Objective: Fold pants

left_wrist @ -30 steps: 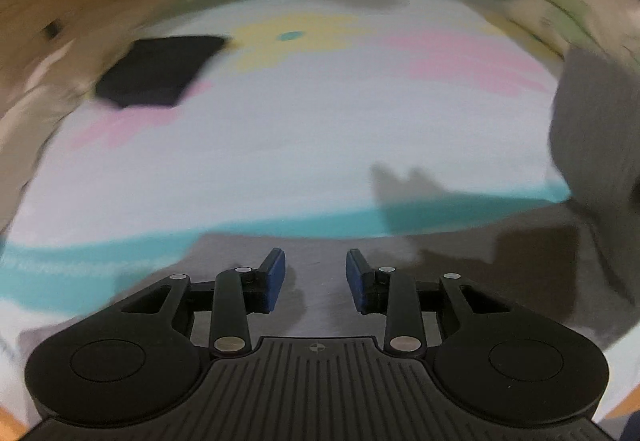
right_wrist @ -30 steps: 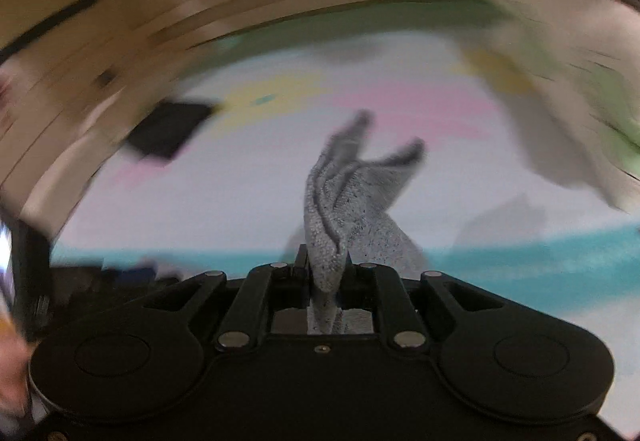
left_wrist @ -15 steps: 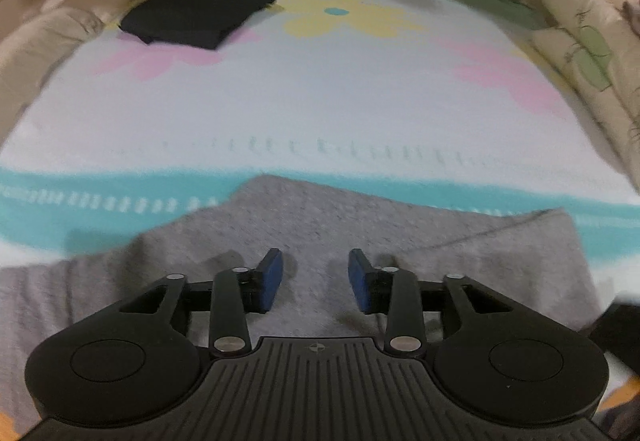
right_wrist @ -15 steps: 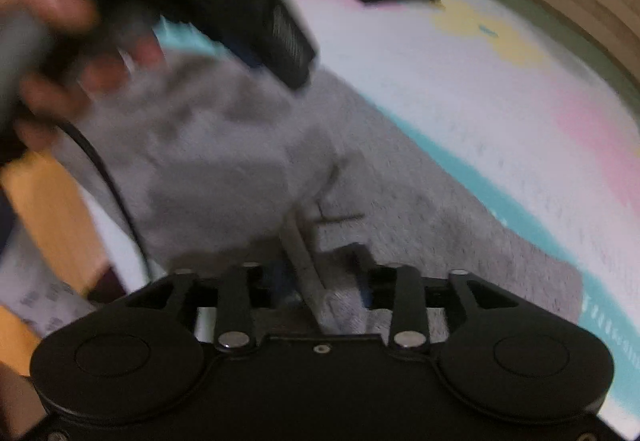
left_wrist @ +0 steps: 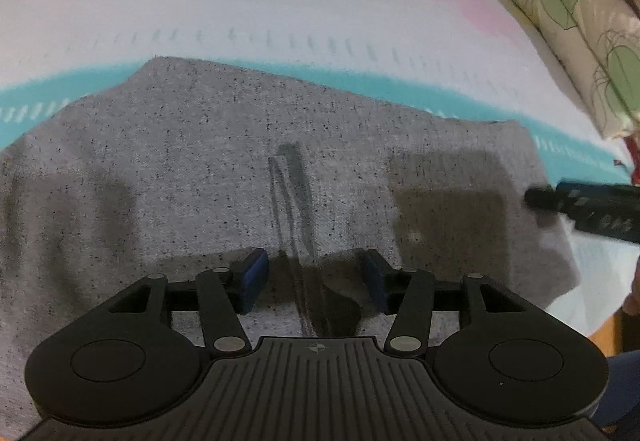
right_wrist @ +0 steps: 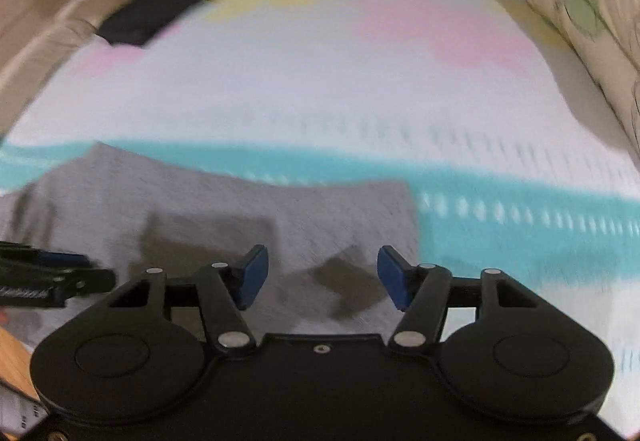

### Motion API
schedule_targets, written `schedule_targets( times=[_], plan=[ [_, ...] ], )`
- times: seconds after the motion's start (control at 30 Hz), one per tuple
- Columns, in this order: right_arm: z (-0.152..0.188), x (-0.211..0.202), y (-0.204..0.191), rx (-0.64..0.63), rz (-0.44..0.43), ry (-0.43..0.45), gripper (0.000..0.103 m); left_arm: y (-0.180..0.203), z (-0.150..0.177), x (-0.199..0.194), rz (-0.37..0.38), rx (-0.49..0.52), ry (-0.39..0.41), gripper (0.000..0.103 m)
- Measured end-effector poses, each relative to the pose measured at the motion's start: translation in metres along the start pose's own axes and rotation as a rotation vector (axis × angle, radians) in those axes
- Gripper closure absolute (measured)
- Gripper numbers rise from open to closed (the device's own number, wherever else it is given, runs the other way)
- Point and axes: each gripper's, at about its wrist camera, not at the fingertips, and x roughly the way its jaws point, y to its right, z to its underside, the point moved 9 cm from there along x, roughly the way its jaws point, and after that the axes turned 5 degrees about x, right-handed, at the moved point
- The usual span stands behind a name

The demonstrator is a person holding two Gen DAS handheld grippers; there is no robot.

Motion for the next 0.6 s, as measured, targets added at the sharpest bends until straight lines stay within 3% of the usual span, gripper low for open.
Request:
schedule_targets(
  times=[0.13, 0.23, 0.33, 0.37, 0.4, 0.43, 0.47, 0.5, 0.6],
  plan=[
    [0.037, 0.019, 0.012, -0.050, 0.057, -0.150, 0.038, 0.013, 0.005, 0.001, 0.001, 0.053, 0.015, 0.027],
    [0.039, 0.016, 0.010, -0.083, 0.065, -0.130, 0.037, 0.018, 0.002, 0.006, -0.017, 0.089, 0.027, 0.025],
    [0.037, 0.014, 0.009, -0.081, 0.043, -0.141, 0.037, 0.017, -0.002, 0.005, 0.004, 0.056, 0.051, 0.026],
    [0.034, 0.012, 0.010, -0.064, 0.026, -0.141, 0.038, 0.016, -0.002, 0.007, 0.002, 0.051, 0.057, 0.037],
    [0.029, 0.010, 0.014, -0.046, 0.009, -0.137, 0.038, 0.015, -0.003, 0.006, -0.018, 0.050, 0.067, 0.057],
    [0.025, 0.007, 0.021, -0.029, -0.002, -0.128, 0.038, 0.013, -0.004, 0.003, -0.033, 0.051, 0.080, 0.063],
    [0.020, 0.002, 0.026, -0.011, -0.007, -0.113, 0.038, 0.014, -0.005, -0.001, -0.016, 0.044, 0.092, 0.082],
    [0.016, -0.002, 0.031, 0.007, -0.006, -0.098, 0.038, 0.015, -0.006, -0.005, -0.007, 0.033, 0.099, 0.091],
    [0.003, -0.009, 0.056, 0.078, 0.008, -0.060, 0.038, 0.013, -0.003, -0.025, -0.010, 0.008, 0.115, 0.094]
  ],
)
